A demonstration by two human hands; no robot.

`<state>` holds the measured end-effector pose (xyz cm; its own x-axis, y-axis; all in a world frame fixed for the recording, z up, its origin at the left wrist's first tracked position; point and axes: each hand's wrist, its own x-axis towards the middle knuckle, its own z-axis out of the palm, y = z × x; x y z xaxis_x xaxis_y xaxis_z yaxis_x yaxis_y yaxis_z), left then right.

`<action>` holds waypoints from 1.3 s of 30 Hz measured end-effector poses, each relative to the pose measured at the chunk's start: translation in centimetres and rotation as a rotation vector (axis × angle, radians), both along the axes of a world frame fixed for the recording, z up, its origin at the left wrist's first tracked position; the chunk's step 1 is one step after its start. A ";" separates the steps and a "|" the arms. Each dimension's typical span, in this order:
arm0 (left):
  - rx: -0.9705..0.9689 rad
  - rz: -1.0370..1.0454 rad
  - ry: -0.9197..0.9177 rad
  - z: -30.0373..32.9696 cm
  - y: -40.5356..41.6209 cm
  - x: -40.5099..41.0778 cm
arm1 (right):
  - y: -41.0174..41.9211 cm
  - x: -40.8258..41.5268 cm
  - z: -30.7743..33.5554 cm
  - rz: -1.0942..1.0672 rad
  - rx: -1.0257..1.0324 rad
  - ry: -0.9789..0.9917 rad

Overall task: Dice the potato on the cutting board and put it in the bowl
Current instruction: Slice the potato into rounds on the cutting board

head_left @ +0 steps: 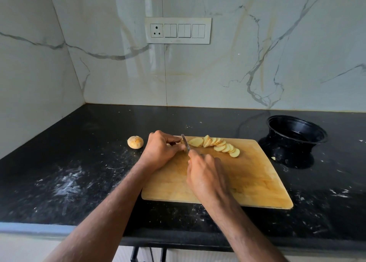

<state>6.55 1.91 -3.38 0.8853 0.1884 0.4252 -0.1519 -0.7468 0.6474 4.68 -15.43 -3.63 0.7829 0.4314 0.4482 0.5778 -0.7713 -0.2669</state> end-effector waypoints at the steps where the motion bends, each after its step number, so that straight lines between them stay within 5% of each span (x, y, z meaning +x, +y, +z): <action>1: -0.005 -0.001 -0.002 0.0 0.0 0.0 | 0.1 0.1 0.0 0.004 -0.003 0.006; 39: 0.047 0.091 -0.007 -0.3 -1.6 1.0 | 1.0 1.7 1.9 0.003 -0.041 0.121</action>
<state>7.53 0.28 -3.66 0.8622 0.2479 0.4418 -0.0863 -0.7875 0.6103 6.42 -14.39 -1.72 0.8288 0.4504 0.3318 0.5458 -0.7812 -0.3029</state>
